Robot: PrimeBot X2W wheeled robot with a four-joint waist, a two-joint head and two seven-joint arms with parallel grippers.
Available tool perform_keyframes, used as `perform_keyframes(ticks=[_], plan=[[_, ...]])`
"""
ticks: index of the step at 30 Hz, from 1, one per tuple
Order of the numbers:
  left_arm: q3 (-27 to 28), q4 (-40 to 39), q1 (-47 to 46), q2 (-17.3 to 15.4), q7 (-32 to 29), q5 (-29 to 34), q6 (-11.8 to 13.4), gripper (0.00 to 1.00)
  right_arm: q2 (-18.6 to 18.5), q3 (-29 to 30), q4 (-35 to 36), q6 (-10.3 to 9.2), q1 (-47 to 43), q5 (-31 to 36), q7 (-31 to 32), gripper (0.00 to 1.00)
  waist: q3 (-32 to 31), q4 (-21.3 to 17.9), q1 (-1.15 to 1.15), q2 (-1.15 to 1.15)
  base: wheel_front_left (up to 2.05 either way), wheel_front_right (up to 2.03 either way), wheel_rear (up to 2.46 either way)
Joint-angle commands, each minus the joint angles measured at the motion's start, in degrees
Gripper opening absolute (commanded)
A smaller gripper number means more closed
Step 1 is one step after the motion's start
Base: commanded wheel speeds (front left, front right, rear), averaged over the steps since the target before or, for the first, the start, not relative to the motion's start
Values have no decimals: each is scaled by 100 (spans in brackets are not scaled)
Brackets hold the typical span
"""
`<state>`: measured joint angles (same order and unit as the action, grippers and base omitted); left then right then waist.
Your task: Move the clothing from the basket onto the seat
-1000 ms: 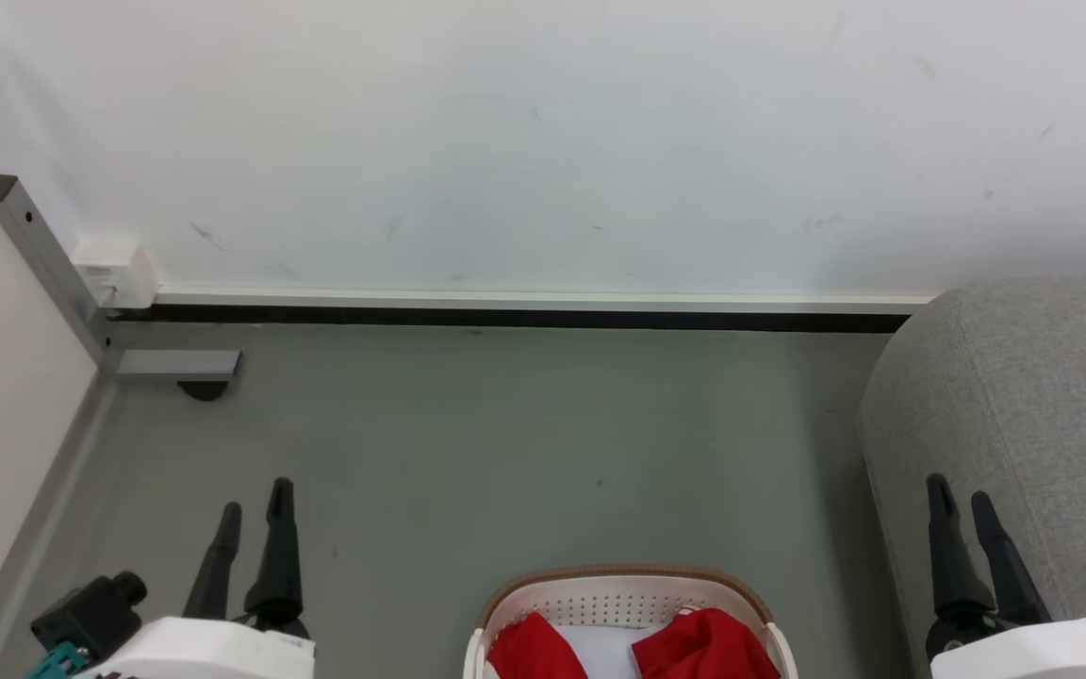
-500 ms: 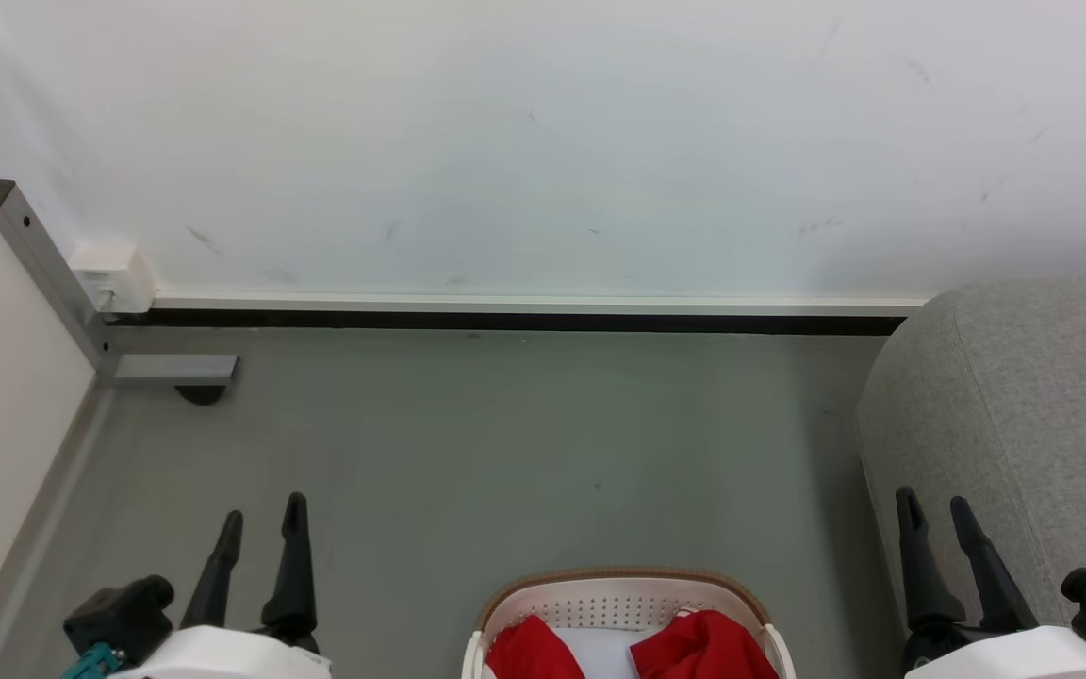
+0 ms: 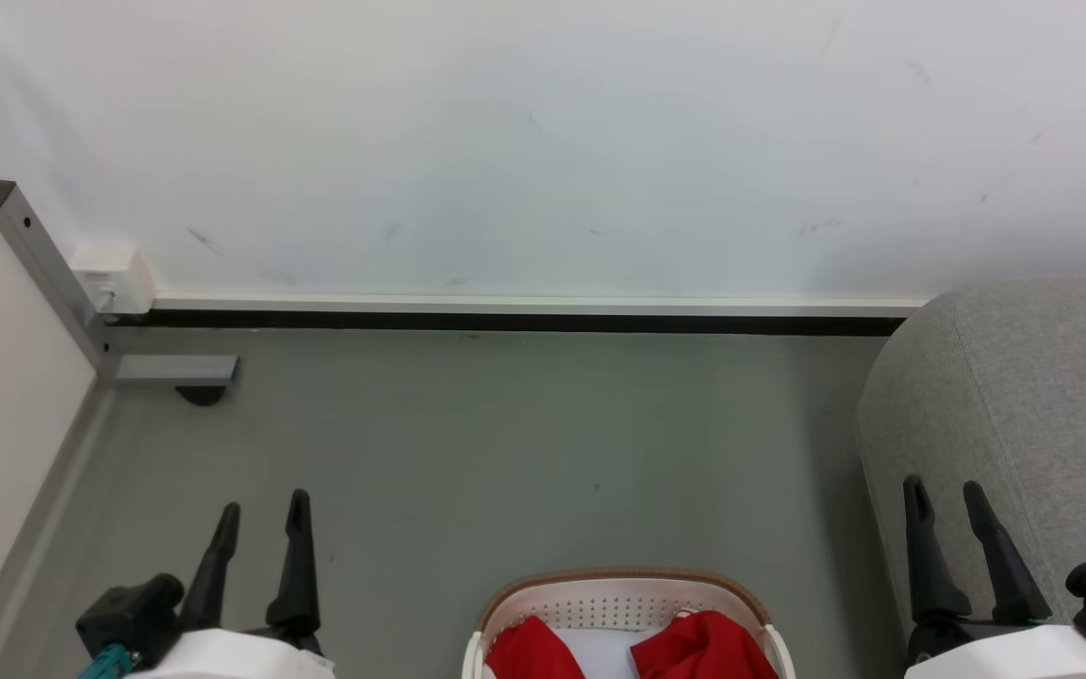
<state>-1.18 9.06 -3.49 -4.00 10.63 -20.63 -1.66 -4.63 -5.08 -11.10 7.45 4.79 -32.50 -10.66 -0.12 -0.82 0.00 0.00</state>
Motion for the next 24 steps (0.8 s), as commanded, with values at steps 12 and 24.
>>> perform_keyframes(ticks=[12,24], plan=[[115,-18,-19,45,186,649,-126,100,30,-7,17,5,63,624,-178,100,-18,-22,0,0,0,0,0],[177,-4,-10,82,322,1151,-178,100,20,-90,12,5,79,1082,-313,100,-15,-55,0,0,0,0,0]])
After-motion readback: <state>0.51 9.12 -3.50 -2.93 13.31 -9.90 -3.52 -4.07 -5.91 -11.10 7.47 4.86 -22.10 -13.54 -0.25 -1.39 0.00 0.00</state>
